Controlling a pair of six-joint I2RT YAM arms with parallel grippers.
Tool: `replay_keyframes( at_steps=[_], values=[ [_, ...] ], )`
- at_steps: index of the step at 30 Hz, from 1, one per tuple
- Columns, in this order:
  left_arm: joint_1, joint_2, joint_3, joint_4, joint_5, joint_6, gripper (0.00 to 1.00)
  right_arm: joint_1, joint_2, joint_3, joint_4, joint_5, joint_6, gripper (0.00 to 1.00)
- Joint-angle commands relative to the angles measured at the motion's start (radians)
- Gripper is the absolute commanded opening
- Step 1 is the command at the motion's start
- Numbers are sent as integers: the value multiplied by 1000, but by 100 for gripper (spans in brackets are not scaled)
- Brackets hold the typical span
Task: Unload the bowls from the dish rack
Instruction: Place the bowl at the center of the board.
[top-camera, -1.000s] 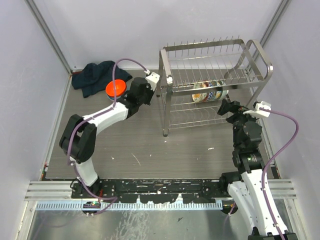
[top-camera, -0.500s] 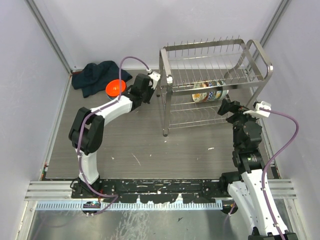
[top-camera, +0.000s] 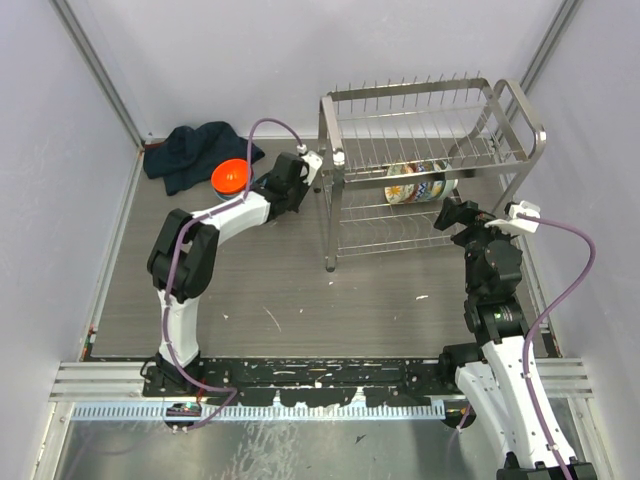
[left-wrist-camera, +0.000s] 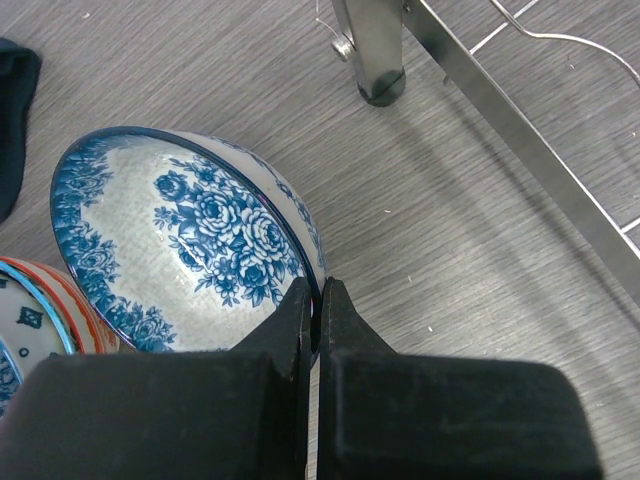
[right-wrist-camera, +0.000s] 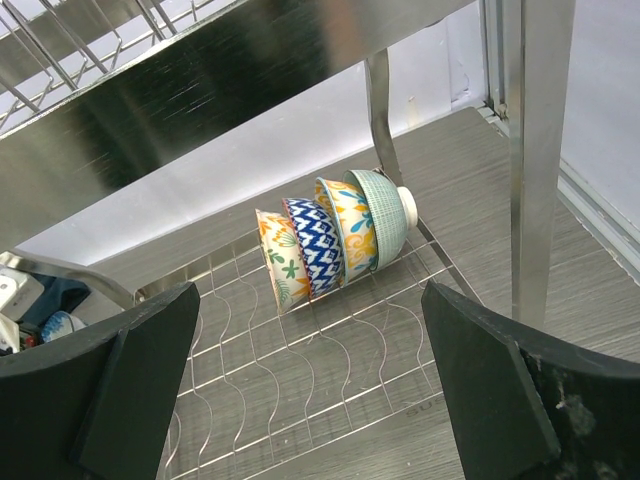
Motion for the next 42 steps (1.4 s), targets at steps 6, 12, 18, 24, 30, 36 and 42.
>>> replay_keyframes(
  at_steps=[6,12,18,24,30,36,42],
  values=[
    [8,39,90,35,-10,40,0,4,-1,30,40,4,-5,100],
    [8,52,111,0,-24,44,0,3,0,30,41,4,-5,100],
    [8,59,113,-15,-46,44,1,4,2,28,44,0,-3,100],
    [8,62,121,-26,-51,38,13,4,1,29,42,0,-4,100],
    [9,63,126,-32,-54,29,20,4,-1,30,41,1,-4,100],
    [7,61,124,-37,-57,19,32,4,-2,29,39,3,-3,100],
    [7,41,91,-25,-52,-4,41,5,-4,29,36,3,-4,100]
  ],
)
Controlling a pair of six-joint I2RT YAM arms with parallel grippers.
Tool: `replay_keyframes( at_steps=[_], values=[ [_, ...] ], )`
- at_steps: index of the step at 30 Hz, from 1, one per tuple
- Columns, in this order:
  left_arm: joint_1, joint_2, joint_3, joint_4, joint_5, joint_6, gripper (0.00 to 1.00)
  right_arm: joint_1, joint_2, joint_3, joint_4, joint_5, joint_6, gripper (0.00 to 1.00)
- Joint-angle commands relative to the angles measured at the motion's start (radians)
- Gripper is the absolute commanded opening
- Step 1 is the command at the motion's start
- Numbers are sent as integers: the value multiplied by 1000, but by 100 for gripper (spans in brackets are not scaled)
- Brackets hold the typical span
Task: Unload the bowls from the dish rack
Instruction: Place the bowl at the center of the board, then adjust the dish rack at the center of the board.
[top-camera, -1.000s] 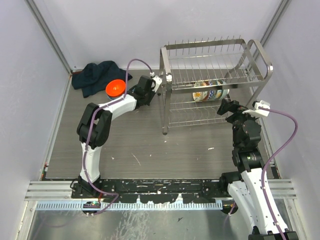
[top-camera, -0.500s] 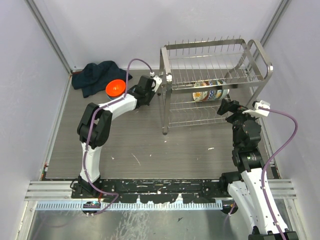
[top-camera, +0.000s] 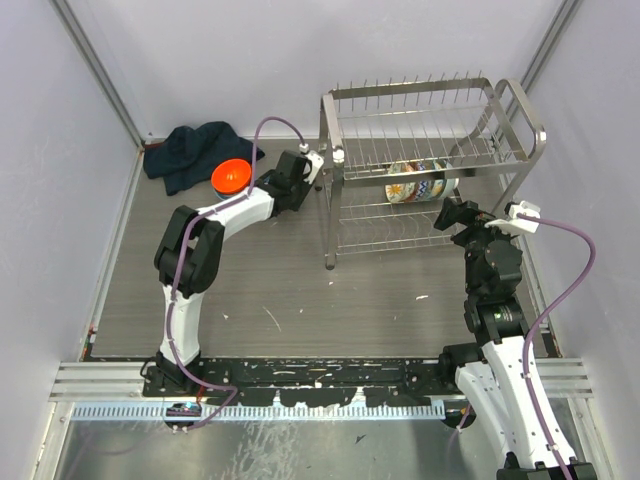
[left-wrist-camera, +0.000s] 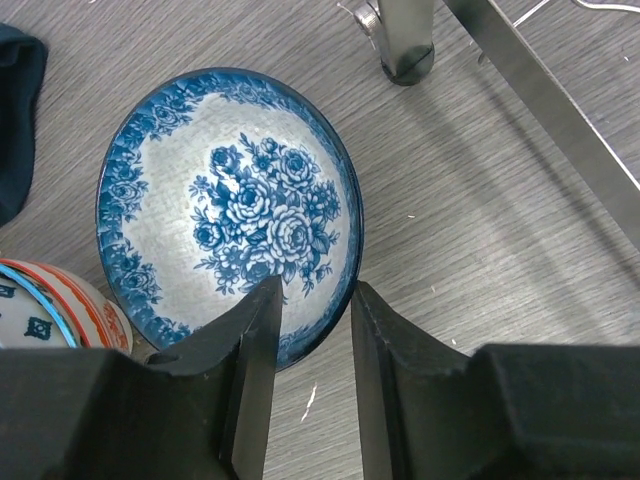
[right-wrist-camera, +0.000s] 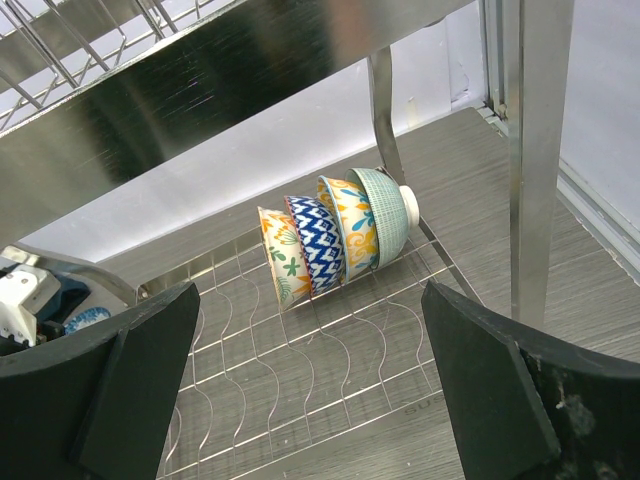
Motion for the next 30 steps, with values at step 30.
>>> replay_keyframes(
  at_steps=[30],
  values=[
    [-44,-486,-448,327,10,-324,55,20,40,-51,202,-321,17,100]
  ],
)
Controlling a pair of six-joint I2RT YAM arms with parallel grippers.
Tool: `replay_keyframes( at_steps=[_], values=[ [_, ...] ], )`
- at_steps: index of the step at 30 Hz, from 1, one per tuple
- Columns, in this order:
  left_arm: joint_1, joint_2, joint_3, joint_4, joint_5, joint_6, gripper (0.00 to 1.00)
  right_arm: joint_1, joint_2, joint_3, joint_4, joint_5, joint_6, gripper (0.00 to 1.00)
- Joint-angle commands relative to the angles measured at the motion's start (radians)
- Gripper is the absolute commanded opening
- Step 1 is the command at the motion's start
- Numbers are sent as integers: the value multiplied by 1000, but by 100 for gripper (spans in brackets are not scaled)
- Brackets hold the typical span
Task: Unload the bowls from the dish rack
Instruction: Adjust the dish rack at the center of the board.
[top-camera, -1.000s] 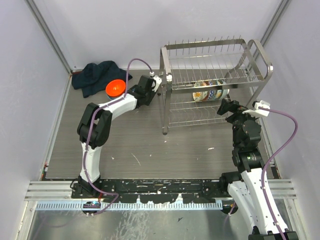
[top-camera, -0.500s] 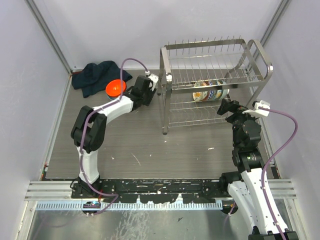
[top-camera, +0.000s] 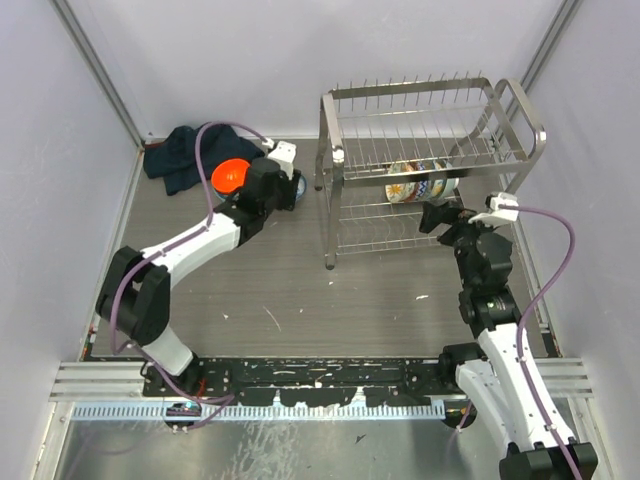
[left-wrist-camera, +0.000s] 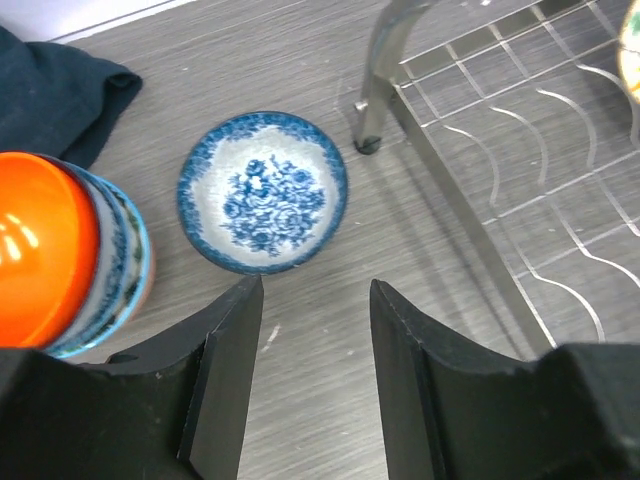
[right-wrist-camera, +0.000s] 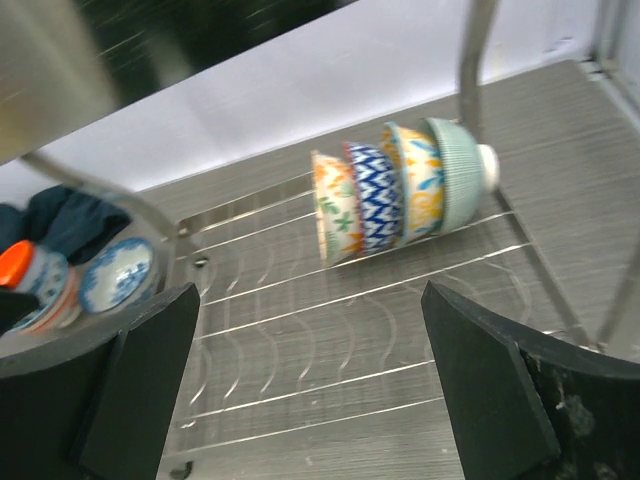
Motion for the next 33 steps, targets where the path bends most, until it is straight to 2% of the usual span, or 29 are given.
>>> replay_keyframes(
  at_steps=[1,5,15,24,33],
  values=[
    [-18,-68,-121,142,37,-123,55,24,-44,-43,185,-194,18,99],
    [-33,-112,-191,216,87,-198,55,90,2,-11,157,-152,-11,98],
    [-118,-90,-242,375,67,-290,57,354,154,90,46,221,-124,99],
    [-177,-24,-260,524,109,-334,57,374,110,82,7,332,-121,100],
    [-263,-7,-264,542,111,-351,56,376,77,86,-31,411,-113,100]
  ],
)
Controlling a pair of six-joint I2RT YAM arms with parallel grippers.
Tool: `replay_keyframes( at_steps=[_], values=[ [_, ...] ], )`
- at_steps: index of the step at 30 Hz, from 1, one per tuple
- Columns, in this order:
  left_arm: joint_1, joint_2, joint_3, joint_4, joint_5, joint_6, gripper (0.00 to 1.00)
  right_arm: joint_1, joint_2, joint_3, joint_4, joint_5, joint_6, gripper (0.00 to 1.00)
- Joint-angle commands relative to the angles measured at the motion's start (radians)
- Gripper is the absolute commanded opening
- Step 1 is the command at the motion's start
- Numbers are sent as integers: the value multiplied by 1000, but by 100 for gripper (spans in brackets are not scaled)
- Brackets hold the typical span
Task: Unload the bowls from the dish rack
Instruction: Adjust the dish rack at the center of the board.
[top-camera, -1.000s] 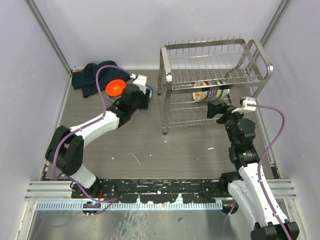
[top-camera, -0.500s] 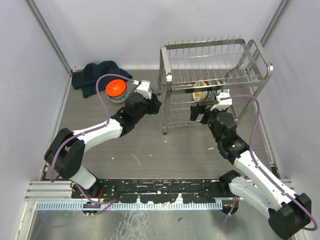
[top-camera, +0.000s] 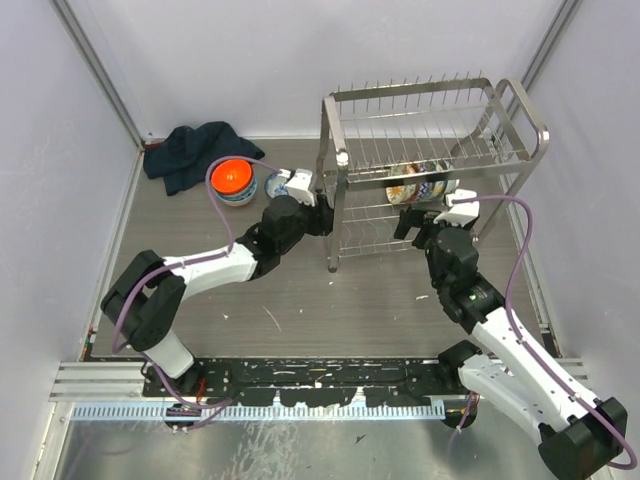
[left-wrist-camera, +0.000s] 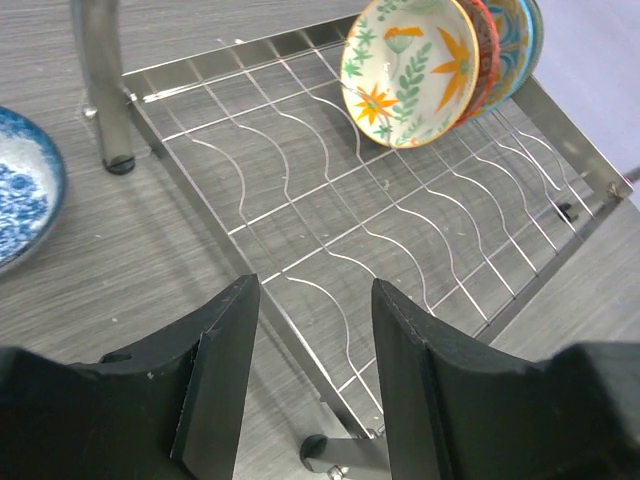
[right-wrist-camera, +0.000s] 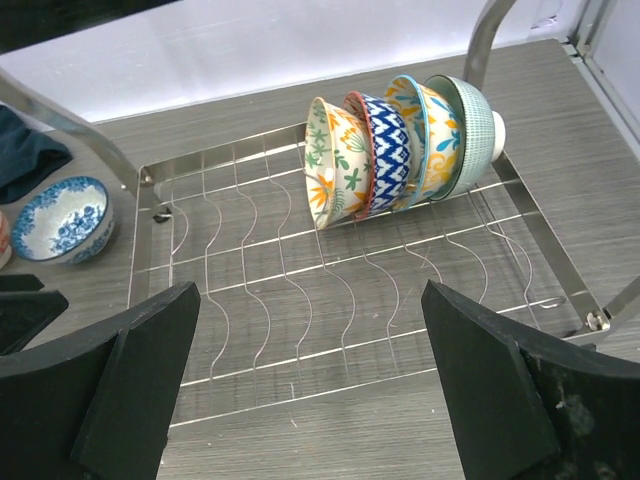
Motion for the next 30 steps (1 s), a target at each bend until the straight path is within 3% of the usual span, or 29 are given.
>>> replay_keyframes(
  at_steps=[1,11,17,25,30],
  values=[
    [-81,12,-3,71,13,-21,56,7,-40,44,5,63,-7,100],
    [-166,17,23,47,-55,3,57,6,-129,43,-35,92,-5,100],
    [-162,6,28,17,-134,137,64,6,-192,46,-63,103,-5,100],
    [-98,104,36,204,111,202,68,6,-267,57,-107,136,-7,100],
    [-93,223,123,259,224,292,68,6,-316,68,-134,166,-13,100]
  ],
)
